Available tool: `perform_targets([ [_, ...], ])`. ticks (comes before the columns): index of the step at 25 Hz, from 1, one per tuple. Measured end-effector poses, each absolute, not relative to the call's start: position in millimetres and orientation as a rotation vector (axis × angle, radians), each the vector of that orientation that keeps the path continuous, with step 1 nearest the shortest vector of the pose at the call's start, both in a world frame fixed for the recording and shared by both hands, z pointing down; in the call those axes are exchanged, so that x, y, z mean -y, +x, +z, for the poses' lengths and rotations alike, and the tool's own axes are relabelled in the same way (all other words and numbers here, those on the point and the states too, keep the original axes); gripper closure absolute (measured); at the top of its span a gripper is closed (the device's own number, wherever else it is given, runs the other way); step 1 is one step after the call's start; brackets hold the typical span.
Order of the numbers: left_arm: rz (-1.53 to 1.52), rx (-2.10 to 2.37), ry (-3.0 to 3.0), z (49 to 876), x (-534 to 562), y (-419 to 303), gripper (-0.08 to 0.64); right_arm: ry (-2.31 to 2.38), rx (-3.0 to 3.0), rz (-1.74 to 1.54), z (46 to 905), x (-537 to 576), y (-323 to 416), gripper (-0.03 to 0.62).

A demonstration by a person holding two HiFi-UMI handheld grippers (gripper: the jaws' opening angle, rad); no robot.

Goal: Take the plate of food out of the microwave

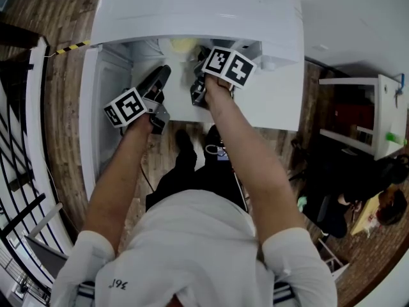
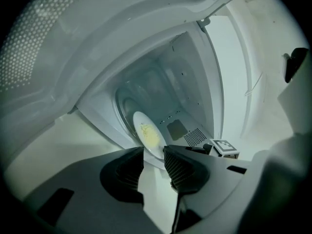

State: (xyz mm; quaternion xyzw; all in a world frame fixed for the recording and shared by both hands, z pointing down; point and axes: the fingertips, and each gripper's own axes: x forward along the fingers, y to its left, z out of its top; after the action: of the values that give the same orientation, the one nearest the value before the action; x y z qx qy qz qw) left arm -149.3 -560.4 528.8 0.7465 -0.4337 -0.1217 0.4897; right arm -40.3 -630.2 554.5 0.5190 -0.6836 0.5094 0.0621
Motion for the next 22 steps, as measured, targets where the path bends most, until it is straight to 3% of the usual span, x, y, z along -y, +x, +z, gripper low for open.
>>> perform_targets([
  [11,-0.345,1.006,1.866,539,587,-143,0.43,1.451,2.089,1.787,556,613,-31,0.545],
  [22,-0.404,0.968,1.853,543,596,-137,0.434,1.393,2.078,1.829,559,602,-13,0.548],
])
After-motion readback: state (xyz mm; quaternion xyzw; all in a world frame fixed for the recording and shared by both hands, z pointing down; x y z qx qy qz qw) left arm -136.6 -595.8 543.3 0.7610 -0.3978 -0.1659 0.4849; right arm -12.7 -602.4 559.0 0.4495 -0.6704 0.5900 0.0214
